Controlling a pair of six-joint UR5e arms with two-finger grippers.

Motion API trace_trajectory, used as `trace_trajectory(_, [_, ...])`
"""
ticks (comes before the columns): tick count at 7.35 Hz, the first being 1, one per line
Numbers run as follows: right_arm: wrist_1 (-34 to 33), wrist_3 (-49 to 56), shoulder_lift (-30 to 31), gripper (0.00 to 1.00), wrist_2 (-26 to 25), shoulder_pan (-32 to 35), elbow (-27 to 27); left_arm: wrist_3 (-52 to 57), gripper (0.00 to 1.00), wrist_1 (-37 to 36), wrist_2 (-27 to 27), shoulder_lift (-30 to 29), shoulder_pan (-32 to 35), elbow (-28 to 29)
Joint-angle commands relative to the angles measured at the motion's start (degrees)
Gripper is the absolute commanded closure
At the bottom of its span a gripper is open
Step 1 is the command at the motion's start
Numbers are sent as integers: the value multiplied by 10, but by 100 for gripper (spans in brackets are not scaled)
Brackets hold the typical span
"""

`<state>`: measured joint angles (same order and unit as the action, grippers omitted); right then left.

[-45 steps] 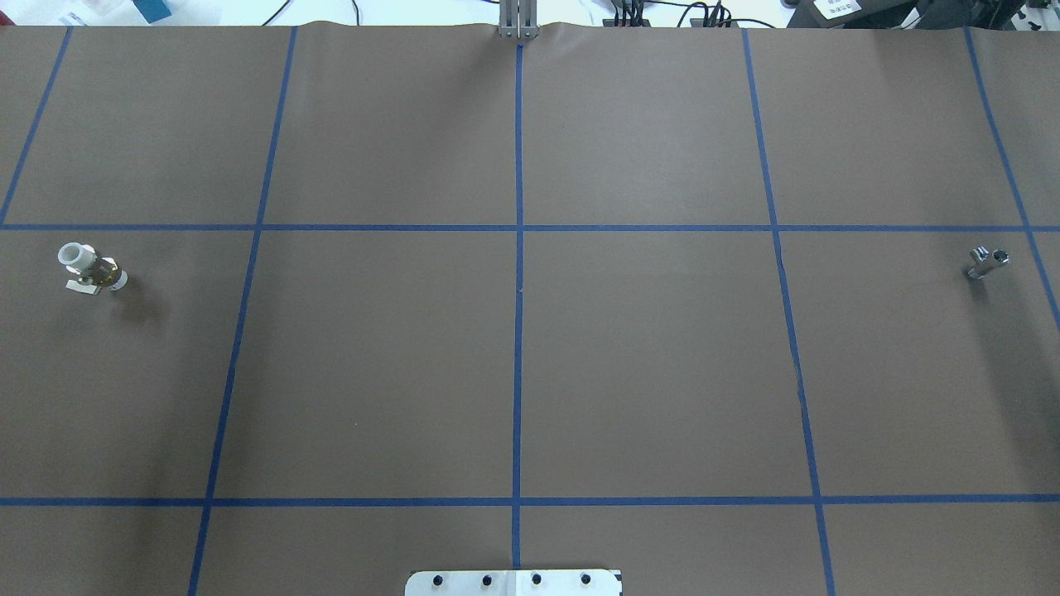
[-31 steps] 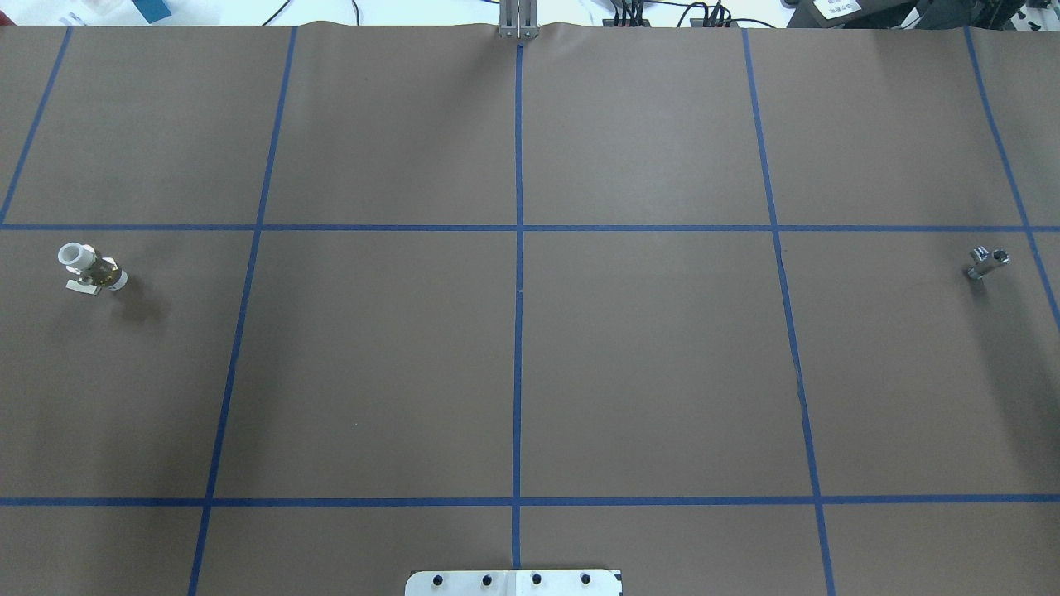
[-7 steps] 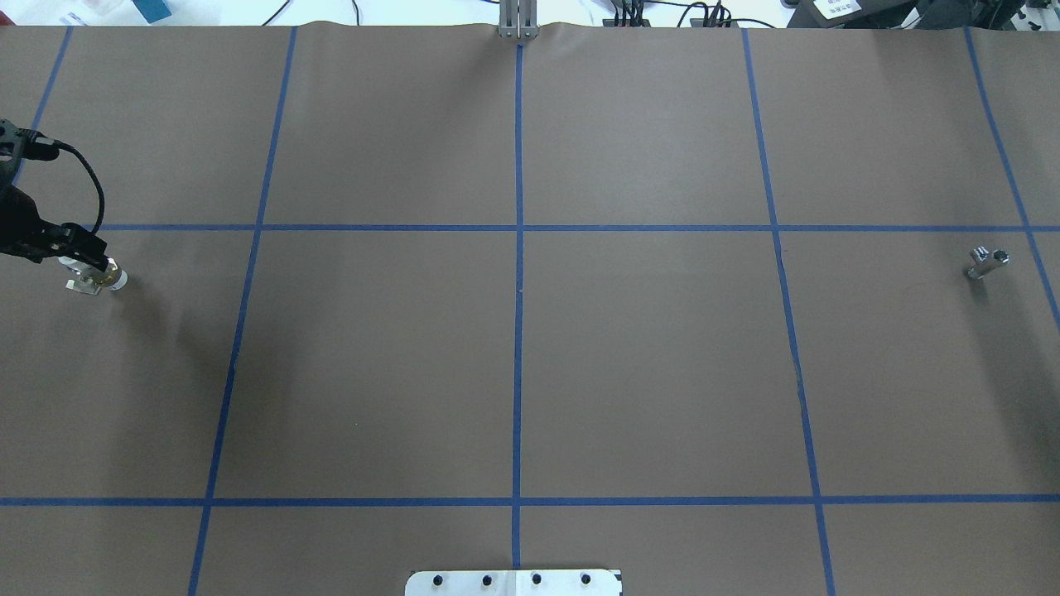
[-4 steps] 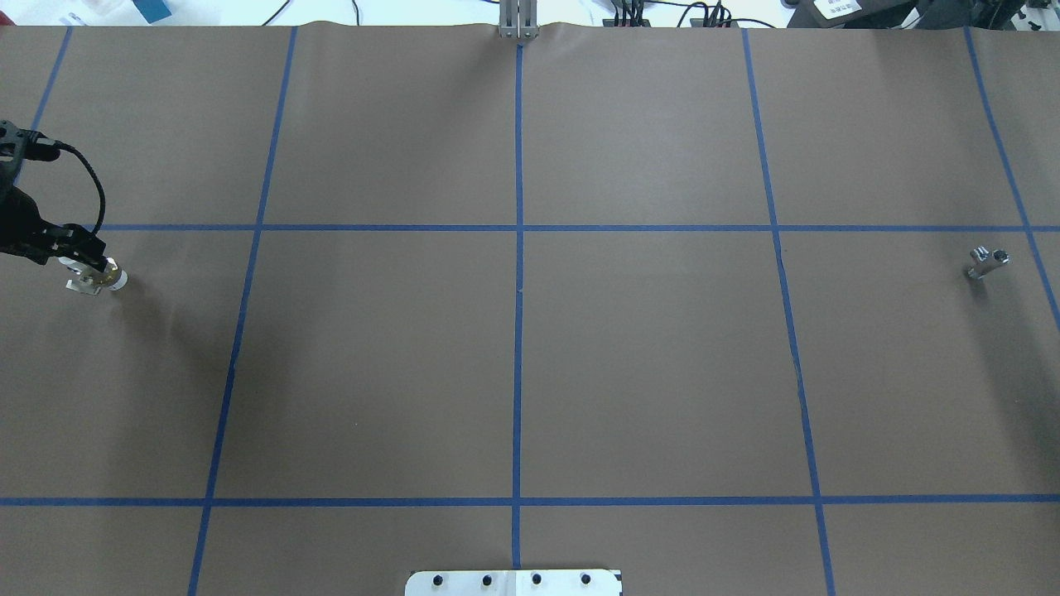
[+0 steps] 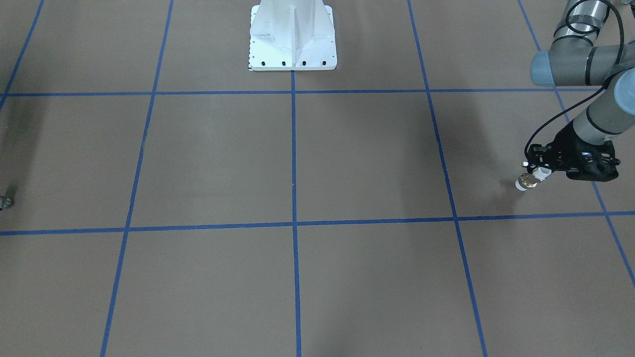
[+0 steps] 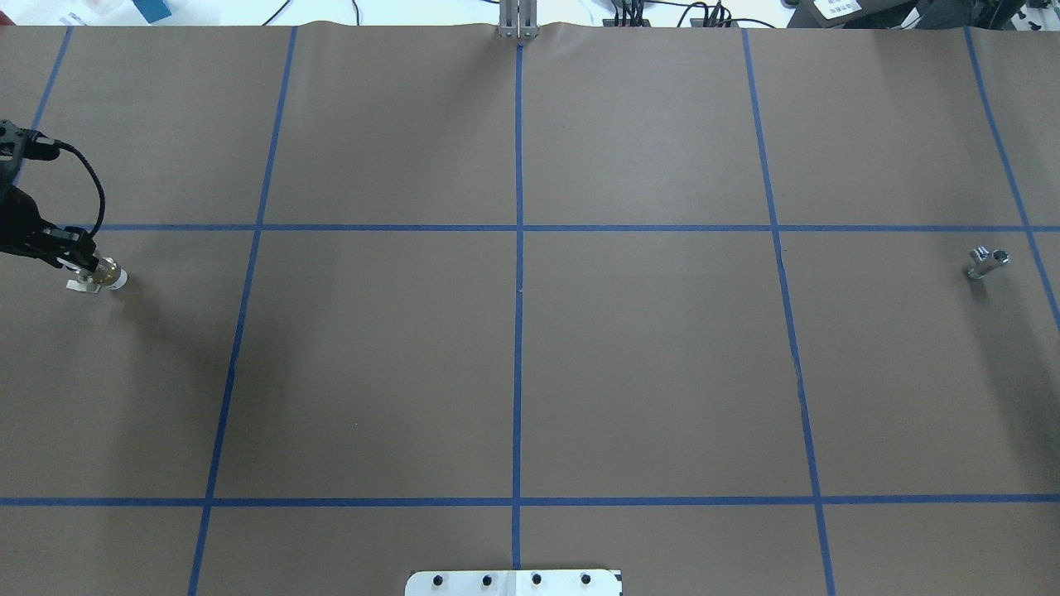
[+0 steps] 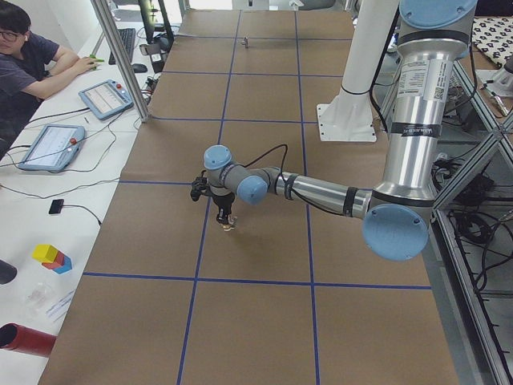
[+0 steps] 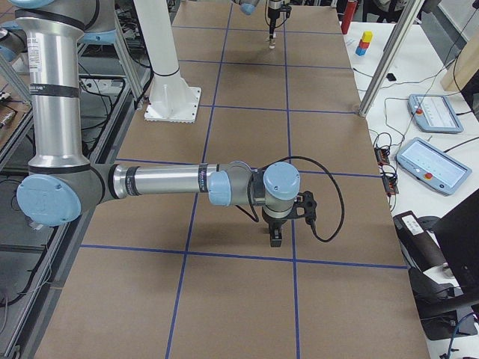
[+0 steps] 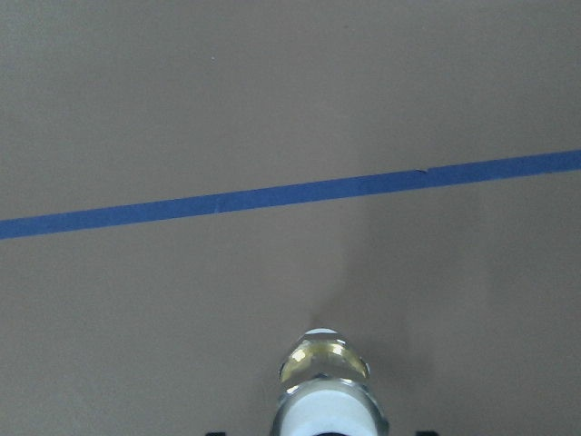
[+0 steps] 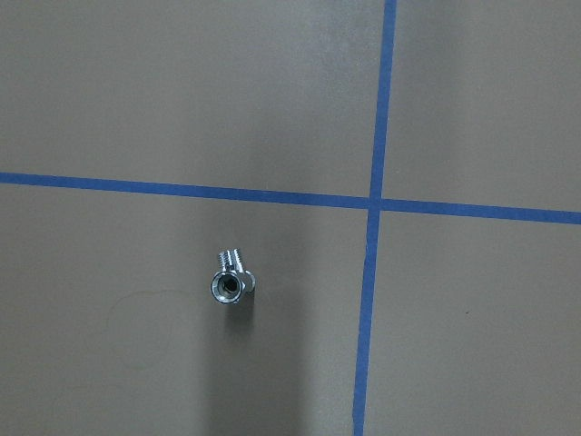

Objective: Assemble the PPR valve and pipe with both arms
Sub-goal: 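Lift the valve with the left gripper and carry it toward table center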

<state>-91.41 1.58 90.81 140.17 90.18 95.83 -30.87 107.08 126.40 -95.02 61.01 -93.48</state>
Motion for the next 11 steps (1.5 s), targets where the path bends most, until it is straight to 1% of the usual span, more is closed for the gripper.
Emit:
trace_trajectory(1, [0,0,0,1,0,0,1,-1,100,-6,4,0,0,-6])
trace_trajectory(2, [0,0,0,1,0,0,0,-2,100,-12,5,-1,0,-20])
trace_trajectory(3, [0,0,0,1,7,0,0,-2,100,-55,7,-26,0,-35])
trace_trajectory(4, [-1,0,0,1,17,0,-1,-2,100,-148,3,-83,1,-54])
trace_trajectory(5, [-1,1,2,1,20,1,1,-6,100,-220,1,-140,0,-63])
trace_trajectory(6, [1,1,3,1,20,0,4,-15,100,-272,-10,-194,-7,-64])
trace_trajectory(7, [0,1,3,1,20,0,5,-47,100,-310,-32,-246,-46,-62])
trace_trajectory(8, [0,1,2,1,20,0,6,-101,100,-332,-45,-305,-95,-45])
trace_trajectory(9, [0,1,2,1,19,0,5,-150,100,-333,-50,-360,-119,-14])
trace_trajectory(10, [1,1,0,1,19,0,5,-182,100,-333,-57,-399,-150,9])
trace_trajectory(11, [2,1,-1,1,19,0,4,-189,100,-332,-89,-445,-174,49])
